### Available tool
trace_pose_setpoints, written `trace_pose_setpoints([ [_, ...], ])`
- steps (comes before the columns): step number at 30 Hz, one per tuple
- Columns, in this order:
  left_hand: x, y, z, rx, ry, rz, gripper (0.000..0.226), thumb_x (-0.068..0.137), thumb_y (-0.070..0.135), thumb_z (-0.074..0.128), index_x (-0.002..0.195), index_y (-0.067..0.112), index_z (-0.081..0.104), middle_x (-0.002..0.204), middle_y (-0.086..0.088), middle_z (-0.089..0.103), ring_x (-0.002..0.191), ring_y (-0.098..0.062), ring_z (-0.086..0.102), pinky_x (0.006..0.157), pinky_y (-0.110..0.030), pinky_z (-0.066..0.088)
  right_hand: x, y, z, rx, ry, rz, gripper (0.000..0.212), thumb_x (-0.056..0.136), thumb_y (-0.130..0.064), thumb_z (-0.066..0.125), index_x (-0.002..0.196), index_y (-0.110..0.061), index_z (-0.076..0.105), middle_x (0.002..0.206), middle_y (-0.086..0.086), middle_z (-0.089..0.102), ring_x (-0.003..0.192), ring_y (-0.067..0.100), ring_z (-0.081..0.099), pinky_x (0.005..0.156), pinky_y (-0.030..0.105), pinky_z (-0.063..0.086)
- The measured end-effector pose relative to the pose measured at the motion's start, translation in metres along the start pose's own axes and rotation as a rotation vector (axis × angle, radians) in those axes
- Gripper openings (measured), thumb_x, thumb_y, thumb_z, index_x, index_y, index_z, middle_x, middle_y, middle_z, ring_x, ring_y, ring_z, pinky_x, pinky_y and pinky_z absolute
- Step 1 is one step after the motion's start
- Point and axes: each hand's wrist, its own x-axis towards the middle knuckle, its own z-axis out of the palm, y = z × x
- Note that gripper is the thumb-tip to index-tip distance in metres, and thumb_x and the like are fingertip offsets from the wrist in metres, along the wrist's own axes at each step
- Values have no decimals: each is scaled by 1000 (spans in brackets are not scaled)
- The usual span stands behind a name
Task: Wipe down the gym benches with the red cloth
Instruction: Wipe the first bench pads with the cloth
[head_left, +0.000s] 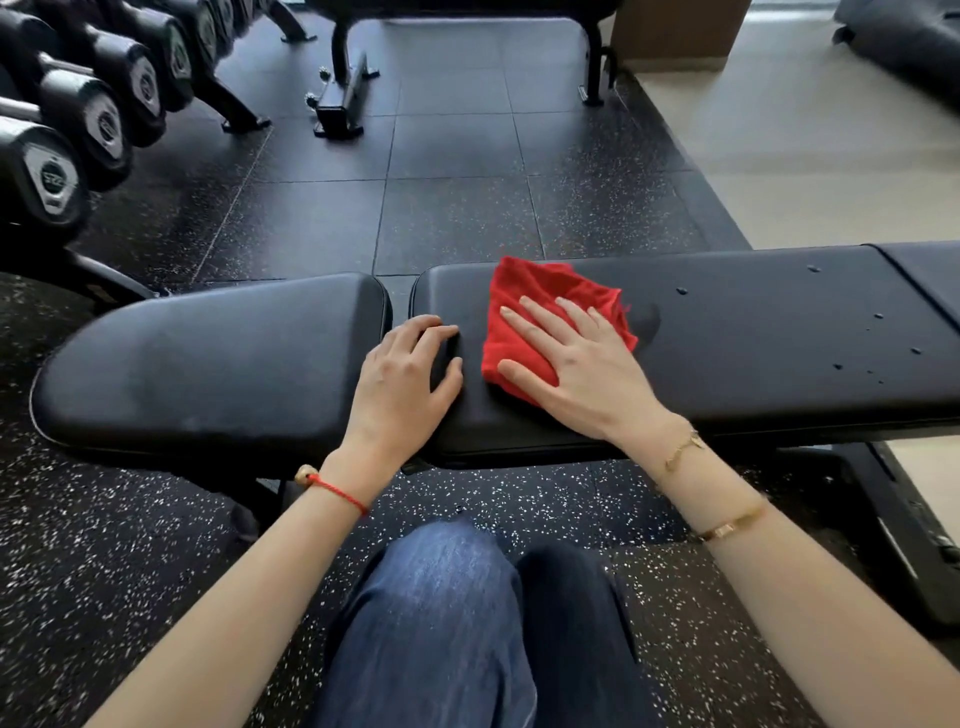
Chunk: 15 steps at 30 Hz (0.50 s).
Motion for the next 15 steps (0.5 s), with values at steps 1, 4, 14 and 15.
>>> trace_pose_setpoints([
  [1,0,-1,0,-1,-2,3,36,93,25,60,128,13,62,135,-5,57,126,-24,53,107,-41,42,-6,8,-2,-20,0,3,73,84,-77,11,151,-48,17,161,-18,18,150,20,15,122,44,7],
  [4,-1,-2,1,-5,-1,-4,37,95,27,59,129,13,61,136,-4,56,127,-23,52,108,-40,41,-3,34,-12,-102,-17,56,78,80,-82,8,151,-50,16,161,-18,18,150,22,14,122,49,3],
  [14,-2,1,2,-3,5,-11,37,95,26,58,129,12,61,136,-4,55,128,-23,51,107,-37,40,18,15,-7,-32,-49,123,78,87,-78,23,155,-40,10,164,-9,11,150,34,8,123,46,3],
  [15,-2,0,2,-4,7,-9,37,95,27,59,129,12,61,136,-4,55,128,-22,51,107,-37,40,8,14,-7,-32,-36,96,78,87,-78,21,155,-39,10,164,-9,11,150,33,9,123,46,4],
])
